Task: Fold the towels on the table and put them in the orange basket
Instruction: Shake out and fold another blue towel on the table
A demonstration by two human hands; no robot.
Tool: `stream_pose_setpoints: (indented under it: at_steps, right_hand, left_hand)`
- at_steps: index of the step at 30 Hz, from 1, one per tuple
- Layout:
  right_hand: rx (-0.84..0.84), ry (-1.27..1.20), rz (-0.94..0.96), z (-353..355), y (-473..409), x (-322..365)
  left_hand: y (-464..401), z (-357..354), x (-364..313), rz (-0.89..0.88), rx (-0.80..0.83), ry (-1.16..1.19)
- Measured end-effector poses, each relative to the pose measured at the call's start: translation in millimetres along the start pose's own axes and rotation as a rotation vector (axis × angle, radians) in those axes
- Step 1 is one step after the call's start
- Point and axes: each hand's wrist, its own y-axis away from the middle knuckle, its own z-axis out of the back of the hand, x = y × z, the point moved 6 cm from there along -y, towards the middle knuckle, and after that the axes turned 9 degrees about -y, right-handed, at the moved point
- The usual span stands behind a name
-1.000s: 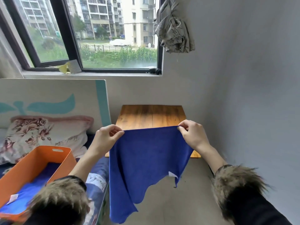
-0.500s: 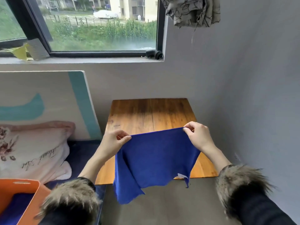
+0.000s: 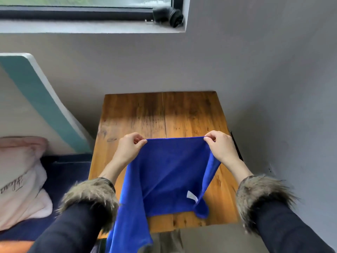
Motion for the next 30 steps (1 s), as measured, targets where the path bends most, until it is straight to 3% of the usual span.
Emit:
stream_pose_setpoints:
  at_steps: [11,20,24,30]
  right_hand:
    - [-0.018,0.16,-0.034,-44,-144,-36]
    - [0.475,0.252,-0.072,-174,-73,-66]
    - [0.569,0.299,-0.189,-207,-40,-79]
    - [0.548,0.367,-0.222,-215,-39,-104]
  left_hand:
    - [-132,-67,2,0.106,-0.033,-0.005]
    - [-40,-147,88,0.311,0.227,-0.201]
    - [-4,-173,88,0.157,0.26,-0.362]
    - [-3,-191,98,-0.017,0.295,-0.474]
